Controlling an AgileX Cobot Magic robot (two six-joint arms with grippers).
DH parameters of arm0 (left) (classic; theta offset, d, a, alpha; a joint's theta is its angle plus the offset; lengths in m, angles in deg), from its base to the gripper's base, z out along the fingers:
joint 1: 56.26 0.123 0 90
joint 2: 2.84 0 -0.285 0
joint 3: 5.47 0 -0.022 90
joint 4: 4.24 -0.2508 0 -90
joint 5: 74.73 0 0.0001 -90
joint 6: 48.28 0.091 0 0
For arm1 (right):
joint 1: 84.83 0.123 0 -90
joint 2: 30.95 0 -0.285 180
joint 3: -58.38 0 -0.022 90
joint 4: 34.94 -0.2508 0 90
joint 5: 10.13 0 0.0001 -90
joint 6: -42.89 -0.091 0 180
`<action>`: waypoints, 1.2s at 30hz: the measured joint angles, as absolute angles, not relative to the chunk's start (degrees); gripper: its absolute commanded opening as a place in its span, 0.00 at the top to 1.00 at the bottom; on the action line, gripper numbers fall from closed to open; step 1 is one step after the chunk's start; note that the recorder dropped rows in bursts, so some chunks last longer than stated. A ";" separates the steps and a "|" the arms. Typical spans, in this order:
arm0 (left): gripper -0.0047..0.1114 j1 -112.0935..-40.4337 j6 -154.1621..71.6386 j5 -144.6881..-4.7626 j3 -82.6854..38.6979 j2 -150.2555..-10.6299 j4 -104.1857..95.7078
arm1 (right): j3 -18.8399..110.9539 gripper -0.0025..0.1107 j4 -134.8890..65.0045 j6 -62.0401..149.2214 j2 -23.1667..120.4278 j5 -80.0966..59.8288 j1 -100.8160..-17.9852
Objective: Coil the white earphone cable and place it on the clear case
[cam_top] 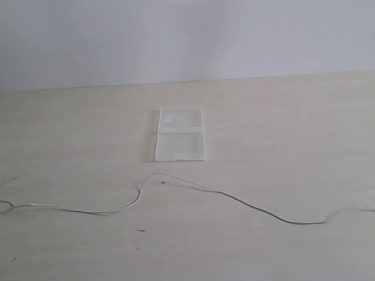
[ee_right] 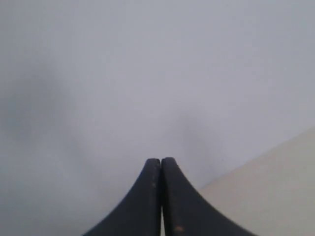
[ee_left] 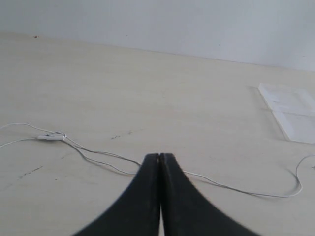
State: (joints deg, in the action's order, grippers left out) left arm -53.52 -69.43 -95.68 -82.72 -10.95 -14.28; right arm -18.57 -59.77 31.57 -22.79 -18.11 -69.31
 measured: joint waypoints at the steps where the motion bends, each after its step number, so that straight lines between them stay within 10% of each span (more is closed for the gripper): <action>1: 0.96 -53.52 -69.43 -95.68 -82.72 -10.95 -14.28 | -18.02 0.98 -59.90 30.34 -22.79 -18.26 -69.31; 15: 0.96 -53.52 -69.43 -95.68 -82.72 -10.95 -14.28 | 14.11 0.98 -45.85 37.95 0.43 -3.00 -69.31; 24: 0.96 -53.52 -69.43 -95.68 -82.72 -10.95 -14.28 | 29.46 0.98 -106.23 113.52 48.51 34.90 -69.31; 30: 0.96 -53.52 -69.43 -95.68 -82.72 -10.95 -14.28 | 38.86 0.66 -111.09 135.22 73.73 39.78 -64.31; 36: 0.96 -53.52 -69.43 -95.68 -82.72 -10.95 -14.28 | 49.81 0.62 -101.54 130.13 85.59 32.89 -57.15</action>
State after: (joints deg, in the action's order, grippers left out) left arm -53.52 -69.43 -95.68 -82.72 -10.95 -14.28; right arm 49.81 -101.54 130.13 85.59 32.89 -57.15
